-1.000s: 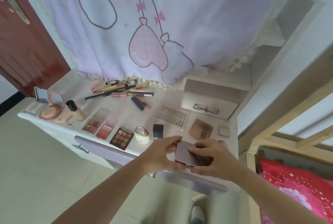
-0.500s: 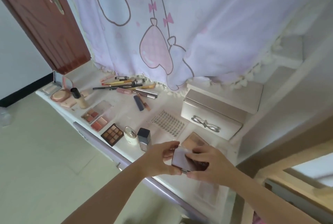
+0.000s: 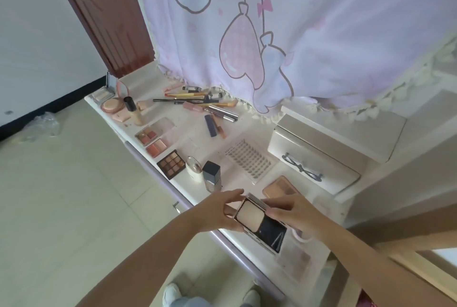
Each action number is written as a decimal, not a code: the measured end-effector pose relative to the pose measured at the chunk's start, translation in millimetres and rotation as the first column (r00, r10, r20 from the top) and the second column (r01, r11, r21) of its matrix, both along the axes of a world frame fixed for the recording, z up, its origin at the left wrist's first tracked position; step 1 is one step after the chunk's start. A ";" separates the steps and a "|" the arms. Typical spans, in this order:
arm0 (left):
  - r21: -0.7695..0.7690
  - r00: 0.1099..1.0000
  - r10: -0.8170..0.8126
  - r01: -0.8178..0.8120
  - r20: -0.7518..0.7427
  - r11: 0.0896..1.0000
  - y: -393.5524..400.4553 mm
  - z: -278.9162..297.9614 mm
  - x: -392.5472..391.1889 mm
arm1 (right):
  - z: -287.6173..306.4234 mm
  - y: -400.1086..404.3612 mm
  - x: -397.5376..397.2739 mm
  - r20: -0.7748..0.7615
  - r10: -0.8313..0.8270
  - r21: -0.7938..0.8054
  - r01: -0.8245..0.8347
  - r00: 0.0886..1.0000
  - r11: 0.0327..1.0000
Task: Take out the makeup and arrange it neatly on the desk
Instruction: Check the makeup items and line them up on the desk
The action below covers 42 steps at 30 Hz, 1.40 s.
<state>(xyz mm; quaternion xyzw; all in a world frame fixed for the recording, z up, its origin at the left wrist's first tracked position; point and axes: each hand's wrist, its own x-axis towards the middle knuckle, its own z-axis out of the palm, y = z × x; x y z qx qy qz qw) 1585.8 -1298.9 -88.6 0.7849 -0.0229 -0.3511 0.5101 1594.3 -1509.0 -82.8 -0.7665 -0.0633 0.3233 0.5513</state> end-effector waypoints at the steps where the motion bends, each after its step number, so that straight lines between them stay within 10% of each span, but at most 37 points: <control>1: 0.029 1.000 0.009 -0.009 0.006 1.000 2.3 -7.3 -0.4 | -3.2 0.7 0.5 -0.037 0.008 0.014 -0.008 0.999 1.000; 16: 0.276 0.929 0.360 -0.368 0.081 0.888 13.3 -71.1 -16.0 | -58.7 52.3 18.3 0.149 0.100 -0.433 -0.026 0.984 0.901; 30: 0.589 0.962 0.177 -0.268 0.208 0.762 12.1 -73.2 -4.0 | -70.9 48.1 28.6 0.118 0.056 -0.328 -0.014 0.991 0.945; 37: 0.630 0.968 0.125 -0.237 0.217 0.739 8.6 -74.1 -8.4 | -62.2 -9.9 -6.5 0.773 0.081 -0.325 0.285 0.629 0.902; 42: 0.640 0.971 0.121 -0.228 0.207 0.734 6.1 -71.5 -9.1 | -85.8 -53.8 -77.7 0.664 0.392 -0.641 0.214 0.637 0.737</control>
